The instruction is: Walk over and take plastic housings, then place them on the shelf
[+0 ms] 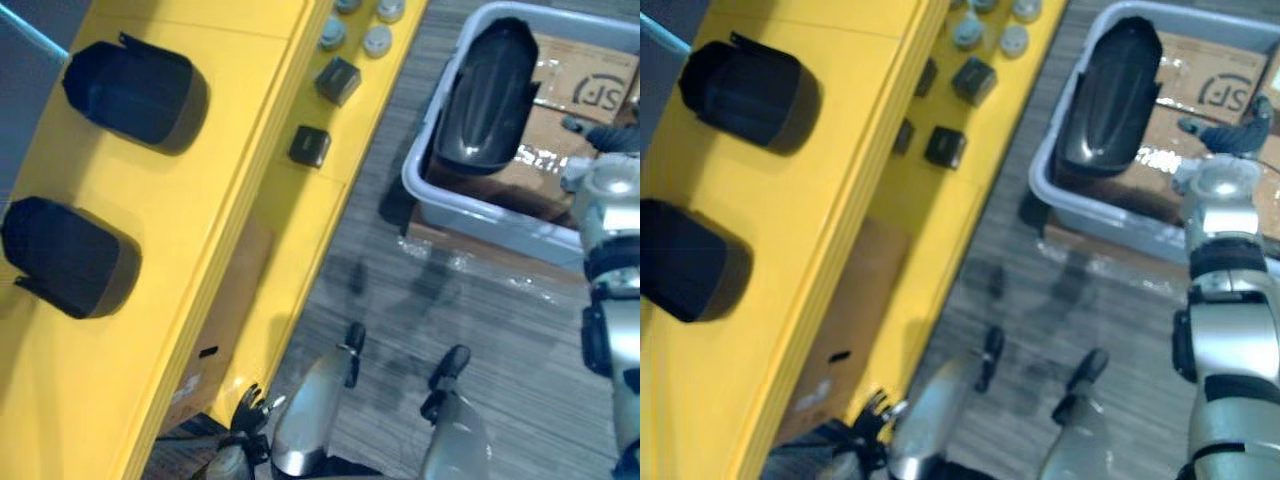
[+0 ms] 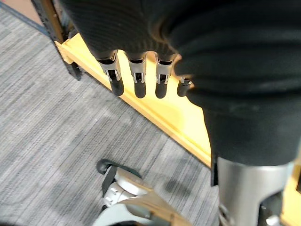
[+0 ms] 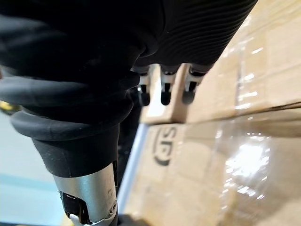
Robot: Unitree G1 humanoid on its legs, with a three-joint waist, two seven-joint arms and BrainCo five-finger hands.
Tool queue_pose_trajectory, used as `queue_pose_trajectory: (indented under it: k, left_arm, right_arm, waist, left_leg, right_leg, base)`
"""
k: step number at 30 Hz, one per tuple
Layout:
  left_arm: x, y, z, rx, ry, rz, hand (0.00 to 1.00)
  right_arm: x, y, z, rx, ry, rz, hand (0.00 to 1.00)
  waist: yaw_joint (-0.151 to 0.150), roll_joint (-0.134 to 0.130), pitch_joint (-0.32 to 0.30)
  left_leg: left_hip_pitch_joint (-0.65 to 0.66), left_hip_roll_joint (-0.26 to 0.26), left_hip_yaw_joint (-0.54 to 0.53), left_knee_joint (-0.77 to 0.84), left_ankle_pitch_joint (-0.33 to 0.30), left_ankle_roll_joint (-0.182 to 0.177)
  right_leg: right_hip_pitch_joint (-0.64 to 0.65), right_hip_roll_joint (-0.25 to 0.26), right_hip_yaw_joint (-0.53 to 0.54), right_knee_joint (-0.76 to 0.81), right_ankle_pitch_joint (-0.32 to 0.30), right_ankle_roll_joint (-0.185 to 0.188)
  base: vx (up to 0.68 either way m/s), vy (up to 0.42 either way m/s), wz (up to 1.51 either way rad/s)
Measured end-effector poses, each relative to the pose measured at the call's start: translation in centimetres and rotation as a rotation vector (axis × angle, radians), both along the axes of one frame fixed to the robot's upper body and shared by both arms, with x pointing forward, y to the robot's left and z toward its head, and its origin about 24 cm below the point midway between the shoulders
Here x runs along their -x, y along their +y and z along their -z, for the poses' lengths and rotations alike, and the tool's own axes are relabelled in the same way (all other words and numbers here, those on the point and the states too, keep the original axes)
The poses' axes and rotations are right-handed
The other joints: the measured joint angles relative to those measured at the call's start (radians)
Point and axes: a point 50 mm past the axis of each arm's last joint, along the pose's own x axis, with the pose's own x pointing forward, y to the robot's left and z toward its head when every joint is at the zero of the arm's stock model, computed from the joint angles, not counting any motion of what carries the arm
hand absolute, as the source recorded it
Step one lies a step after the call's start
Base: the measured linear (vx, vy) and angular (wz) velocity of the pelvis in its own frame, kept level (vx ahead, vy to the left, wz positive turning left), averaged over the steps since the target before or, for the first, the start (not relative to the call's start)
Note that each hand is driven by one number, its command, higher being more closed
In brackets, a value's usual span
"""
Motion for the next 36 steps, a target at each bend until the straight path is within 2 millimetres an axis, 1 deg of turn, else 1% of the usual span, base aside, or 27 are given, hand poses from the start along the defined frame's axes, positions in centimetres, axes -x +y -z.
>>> queue_pose_trajectory:
  k: [1,3,4,5,8,11,14,15,18,21,23,26,31,35,36]
  left_arm:
    - [0.0,-0.1,0.0,0.005,0.001,0.003,0.00]
    - [0.0,-0.7,0.0,0.013,-0.004,0.025,0.00]
    - [0.0,-0.8,0.0,0.017,-0.006,0.034,0.00]
    - [0.0,-1.0,0.0,0.025,-0.010,0.050,0.00]
    - [0.0,-1.1,0.0,0.039,-0.012,0.054,0.00]
    - [0.0,-1.3,0.0,0.047,-0.009,0.063,0.00]
    - [0.1,-1.4,0.1,0.060,-0.007,0.065,0.00]
    - [0.2,-1.5,0.1,0.064,-0.006,0.065,0.00]
    - [0.2,-1.6,0.1,0.073,-0.008,0.066,0.00]
    - [0.2,-1.6,0.1,0.079,-0.009,0.067,0.00]
    - [0.3,-1.6,0.1,0.097,-0.004,0.060,0.00]
    - [0.3,-1.8,0.2,0.106,0.001,0.066,0.00]
    - [0.4,-2.2,0.2,0.122,0.002,0.091,0.00]
    - [0.6,-2.8,0.3,0.146,0.005,0.120,0.00]
    - [0.6,-3.0,0.3,0.150,0.005,0.123,0.00]
  right_arm:
    - [0.1,-0.2,0.0,0.017,0.018,0.004,0.00]
    - [0.5,-1.0,-0.1,0.068,0.048,0.029,0.00]
    - [0.6,-1.1,-0.3,0.080,0.048,0.031,0.00]
    - [0.7,-1.4,-1.0,0.116,0.038,0.036,0.00]
    - [0.7,-1.3,-2.1,0.156,0.009,0.029,0.00]
    - [0.9,-1.2,-3.0,0.228,-0.033,0.074,0.00]
    - [1.5,-1.1,-4.8,0.282,-0.153,0.180,0.00]
    - [1.8,-1.1,-5.8,0.307,-0.204,0.225,0.00]
    - [2.6,-0.8,-7.2,0.363,-0.327,0.337,0.00]
    - [3.2,-0.1,-9.0,0.404,-0.444,0.383,0.00]
    - [3.3,0.4,-9.8,0.420,-0.485,0.366,0.00]
    - [3.0,0.3,-9.5,0.393,-0.450,0.322,0.00]
    - [2.4,0.3,-8.9,0.358,-0.383,0.262,0.00]
    - [1.8,-0.2,-7.3,0.320,-0.254,0.225,0.00]
    - [1.6,-0.6,-6.4,0.307,-0.195,0.225,0.00]
  waist:
    - [0.003,0.005,-0.004]
    - [0.019,0.027,-0.020]
    - [0.022,0.031,-0.023]
    - [0.027,0.040,-0.029]
    - [0.043,0.041,-0.030]
    - [0.058,0.043,-0.031]
    - [0.069,0.047,-0.034]
    - [0.071,0.051,-0.037]
    - [0.072,0.052,-0.038]
    - [0.073,0.052,-0.038]
    - [0.072,0.054,-0.040]
    - [0.073,0.059,-0.043]
    - [0.077,0.079,-0.059]
    - [0.090,0.098,-0.074]
    - [0.097,0.104,-0.078]
  left_leg:
    - [0.000,-0.001,-0.001,0.000,0.000,0.000]
    - [-0.002,-0.008,-0.008,-0.001,0.000,0.000]
    - [-0.005,-0.009,-0.011,-0.001,0.000,0.000]
    - [-0.018,-0.012,-0.021,0.002,0.000,-0.001]
    - [-0.035,-0.011,-0.023,0.008,0.000,-0.002]
    - [-0.039,-0.010,-0.027,0.010,-0.001,-0.003]
    - [-0.052,-0.010,-0.033,0.018,-0.003,-0.005]
    - [-0.064,-0.010,-0.037,0.025,-0.004,-0.006]
    - [-0.067,-0.010,-0.049,0.032,-0.006,-0.009]
    - [-0.066,-0.009,-0.049,0.032,-0.006,-0.010]
    - [-0.064,-0.008,-0.049,0.031,-0.006,-0.010]
    - [-0.053,-0.008,-0.047,0.026,-0.006,-0.010]
    - [-0.048,-0.008,-0.047,0.009,-0.003,-0.013]
    - [-0.048,-0.007,-0.048,0.002,-0.003,-0.013]
    - [-0.048,-0.007,-0.048,0.000,-0.003,-0.013]
  right_leg:
    - [-0.003,-0.003,0.000,0.008,-0.006,0.000]
    - [-0.013,-0.013,-0.004,0.034,-0.024,0.001]
    - [-0.017,-0.014,-0.005,0.040,-0.027,0.000]
    - [-0.030,-0.019,-0.013,0.052,-0.037,-0.002]
    - [-0.057,-0.023,-0.012,0.075,-0.053,-0.007]
    - [-0.064,-0.024,-0.014,0.088,-0.064,-0.010]
    - [-0.074,-0.024,-0.017,0.094,-0.070,-0.012]
    - [-0.079,-0.024,-0.022,0.095,-0.070,-0.012]
    - [-0.077,-0.024,-0.034,0.103,-0.078,-0.010]
    - [-0.079,-0.026,-0.034,0.112,-0.081,-0.008]
    - [-0.078,-0.025,-0.033,0.114,-0.082,-0.009]
    - [-0.075,-0.026,-0.031,0.117,-0.088,-0.015]
    - [-0.075,-0.027,-0.032,0.116,-0.090,-0.014]
    - [-0.078,-0.026,-0.033,0.115,-0.091,-0.011]
    - [-0.079,-0.026,-0.033,0.114,-0.091,-0.011]
  base:
    - [0.02,0.026,0.08]
    - [0.02,0.011,0.10]
    - [0.01,0.014,0.16]
    - [0.00,0.015,0.13]
    - [-0.01,0.005,0.05]
    - [0.00,-0.001,0.01]
    - [0.00,0.006,0.02]
    - [0.01,0.018,0.09]
    - [0.01,0.015,0.09]
    - [0.00,0.003,0.02]
    - [0.00,0.000,0.00]
    - [0.00,0.000,0.00]
    - [0.01,0.001,0.00]
    - [0.03,0.004,0.00]
    - [0.05,0.010,0.00]
